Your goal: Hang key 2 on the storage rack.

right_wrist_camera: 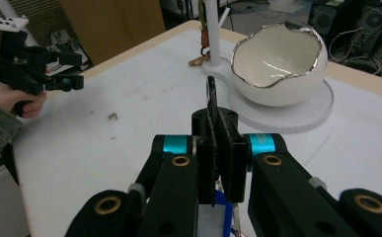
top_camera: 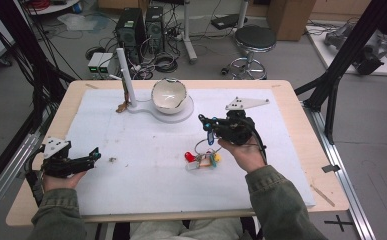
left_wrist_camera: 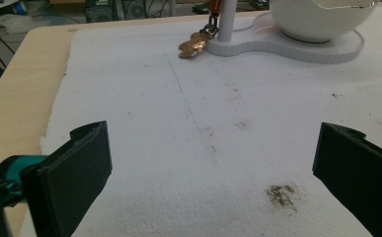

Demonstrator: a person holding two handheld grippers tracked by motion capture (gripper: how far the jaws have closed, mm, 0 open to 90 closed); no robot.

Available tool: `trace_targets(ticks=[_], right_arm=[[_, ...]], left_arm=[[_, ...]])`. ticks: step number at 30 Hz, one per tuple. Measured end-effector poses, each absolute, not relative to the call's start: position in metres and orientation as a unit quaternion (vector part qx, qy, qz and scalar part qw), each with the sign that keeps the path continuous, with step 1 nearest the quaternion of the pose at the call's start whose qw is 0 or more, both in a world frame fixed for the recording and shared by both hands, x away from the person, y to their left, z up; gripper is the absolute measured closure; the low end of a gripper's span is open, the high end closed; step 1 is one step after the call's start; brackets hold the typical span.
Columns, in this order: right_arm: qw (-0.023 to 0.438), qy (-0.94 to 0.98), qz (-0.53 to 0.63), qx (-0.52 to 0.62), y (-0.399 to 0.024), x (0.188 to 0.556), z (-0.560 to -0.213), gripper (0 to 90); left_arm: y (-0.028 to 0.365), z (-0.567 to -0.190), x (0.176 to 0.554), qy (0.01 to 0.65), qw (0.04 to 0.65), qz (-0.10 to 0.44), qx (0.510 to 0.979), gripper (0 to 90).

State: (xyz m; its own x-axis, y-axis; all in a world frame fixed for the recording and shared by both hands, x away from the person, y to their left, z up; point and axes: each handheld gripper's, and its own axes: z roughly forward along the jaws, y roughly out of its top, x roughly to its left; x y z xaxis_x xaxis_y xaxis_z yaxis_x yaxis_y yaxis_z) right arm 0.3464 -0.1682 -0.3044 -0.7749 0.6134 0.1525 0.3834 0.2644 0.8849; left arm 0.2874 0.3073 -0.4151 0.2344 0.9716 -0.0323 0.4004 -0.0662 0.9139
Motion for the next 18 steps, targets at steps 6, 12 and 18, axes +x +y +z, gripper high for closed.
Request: trace_targets(ticks=[6, 12, 18], right_arm=[[0.097, 0.782, 0.532, 0.312, -0.163, 0.355, -0.29, 87.1], [0.09, 0.777, 0.541, 0.31, -0.159, 0.363, -0.281, 87.1], [0.089, 0.781, 0.538, 0.304, -0.153, 0.369, -0.272, 87.1]], left_arm=[[0.308, -0.414, 0.286, 0.523, 0.441, 0.33, 0.65, 2.0], [0.308, -0.414, 0.286, 0.525, 0.443, 0.328, 0.649, 2.0], [0.308, -0.414, 0.287, 0.525, 0.443, 0.326, 0.65, 2.0]])
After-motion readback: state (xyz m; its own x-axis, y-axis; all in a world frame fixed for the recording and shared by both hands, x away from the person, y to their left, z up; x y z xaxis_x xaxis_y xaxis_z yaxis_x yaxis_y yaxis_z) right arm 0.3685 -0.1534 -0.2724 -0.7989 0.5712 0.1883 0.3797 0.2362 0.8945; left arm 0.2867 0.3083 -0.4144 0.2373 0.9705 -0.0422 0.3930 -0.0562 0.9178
